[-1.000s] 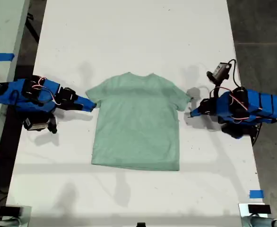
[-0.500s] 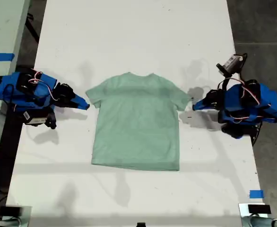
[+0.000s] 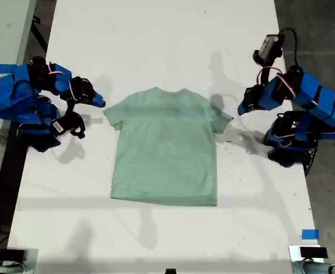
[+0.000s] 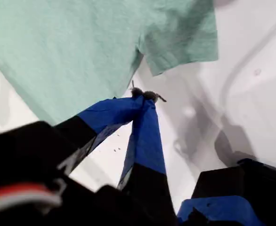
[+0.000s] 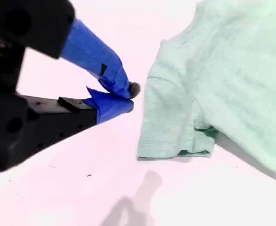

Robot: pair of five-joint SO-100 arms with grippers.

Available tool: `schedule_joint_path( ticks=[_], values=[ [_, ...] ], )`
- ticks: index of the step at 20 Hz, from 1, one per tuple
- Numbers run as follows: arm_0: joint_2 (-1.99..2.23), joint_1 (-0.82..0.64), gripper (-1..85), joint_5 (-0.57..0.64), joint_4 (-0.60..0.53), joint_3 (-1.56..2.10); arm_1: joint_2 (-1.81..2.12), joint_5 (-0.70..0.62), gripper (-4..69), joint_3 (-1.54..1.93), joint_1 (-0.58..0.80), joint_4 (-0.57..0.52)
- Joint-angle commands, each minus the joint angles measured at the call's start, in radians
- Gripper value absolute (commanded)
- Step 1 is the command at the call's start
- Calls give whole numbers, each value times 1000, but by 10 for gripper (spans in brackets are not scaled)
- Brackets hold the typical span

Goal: Fold tshirt

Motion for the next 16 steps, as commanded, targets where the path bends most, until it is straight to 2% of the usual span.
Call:
schedule_joint_path(
  ticks=[1, 5, 10, 11, 12, 14, 16],
  values=[
    [-121, -109, 1, 123, 72, -143, -103, -106, 2, -160, 84, 55],
    [-298, -212, 1, 284, 127, -252, -272, -227, 3, -319, 156, 109],
    [-333, -242, 1, 319, 138, -287, -397, -287, 5, -436, 167, 118],
    [-331, -235, 1, 313, 138, -284, -405, -295, 34, -436, 166, 117],
    [-331, -229, 1, 308, 138, -282, -408, -307, 96, -434, 166, 117],
    [-331, -218, 36, 305, 135, -282, -407, -344, 297, -434, 155, 112],
    [-330, -204, 175, 305, 135, -282, -402, -359, 319, -419, 160, 110]
  ],
)
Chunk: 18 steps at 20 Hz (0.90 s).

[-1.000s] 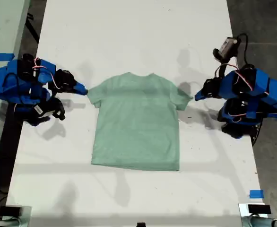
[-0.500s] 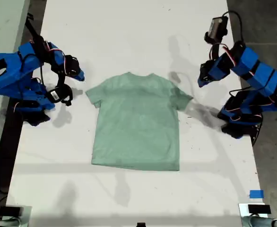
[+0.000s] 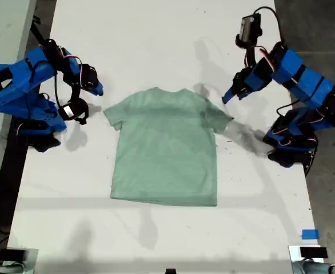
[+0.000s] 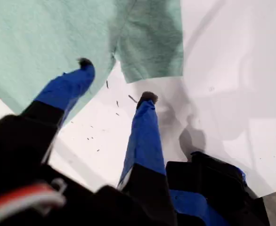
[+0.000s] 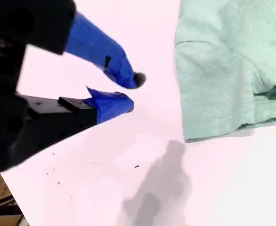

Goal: Fold tshirt

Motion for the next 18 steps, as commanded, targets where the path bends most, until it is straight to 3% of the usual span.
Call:
schedule_joint_path(
  ticks=[1, 4, 11, 18],
  values=[
    [3, 31, 216, -8, 5, -57, 15, -23, 326, -26, 12, -11],
    [3, 41, 241, -14, 5, -57, 48, -46, 346, 118, 46, -112],
    [2, 44, 242, -15, 0, -52, 71, -86, 350, 594, 137, -535],
    [-49, 63, 242, -26, -34, -41, -121, -44, 343, 634, 97, -667]
  ],
)
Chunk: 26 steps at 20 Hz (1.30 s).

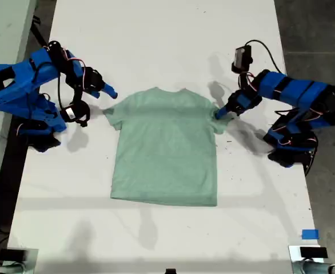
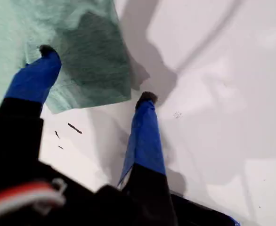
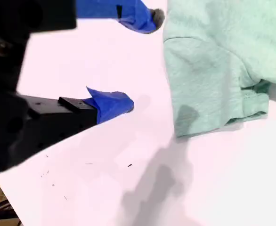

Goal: Fold tshirt

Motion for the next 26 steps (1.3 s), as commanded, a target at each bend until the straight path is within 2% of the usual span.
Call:
schedule_joint_path(
  ticks=[1, 3, 4, 6, 7, 8, 14, 21, 23, 26],
  values=[
    [-8, 21, 242, -14, -21, -41, -86, 18, 343, -75, -32, -25],
    [-11, 21, 242, -15, -25, -38, -152, 14, 328, -121, -26, -15],
    [-11, 21, 241, -15, -25, -37, -187, 11, 285, -147, -25, -6],
    [-11, 20, 240, -15, -26, -34, -235, 17, 71, -190, -23, 11],
    [-11, 20, 240, -15, -28, -32, -241, 18, 5, -198, -20, 14],
    [-11, 20, 240, -15, -29, -32, -241, 15, -12, -202, -17, 15],
    [-12, 18, 239, -15, -35, -28, -276, 2, -15, -262, -35, 40],
    [-15, 23, 239, -21, -37, -26, -140, 57, -16, -604, -144, 433],
    [-17, 23, 239, -23, -41, -23, -144, 83, -16, -706, -187, 486],
    [-18, 25, 239, -25, -41, -21, -213, 137, -16, -848, -259, 502]
  ],
)
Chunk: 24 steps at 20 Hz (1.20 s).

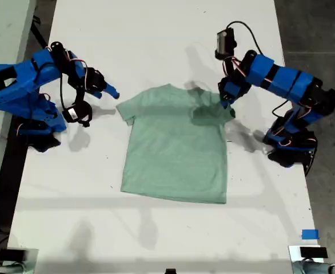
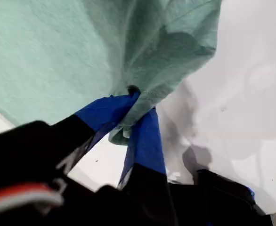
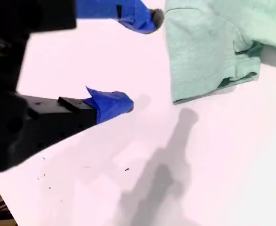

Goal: Fold tshirt

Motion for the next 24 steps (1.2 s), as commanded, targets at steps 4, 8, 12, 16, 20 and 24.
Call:
schedule_joint_path(
  ticks=[4, 8, 12, 16, 20, 24],
  values=[
    [2, 25, 239, -20, -14, -20, -273, 80, -16, -442, -153, 6],
    [2, 37, 241, -31, -18, -18, -571, 91, -16, -723, -178, -14],
    [2, 43, 241, -35, -23, -18, -744, 95, -16, -808, -170, -91],
    [0, 44, 242, -37, -31, -18, -865, 91, -18, -870, -176, -156],
    [-20, 44, 278, -43, -41, -18, -871, 83, 334, -971, -196, -80],
    [-32, 43, 278, -44, -43, -23, -635, 77, 283, -999, -186, 129]
  ],
)
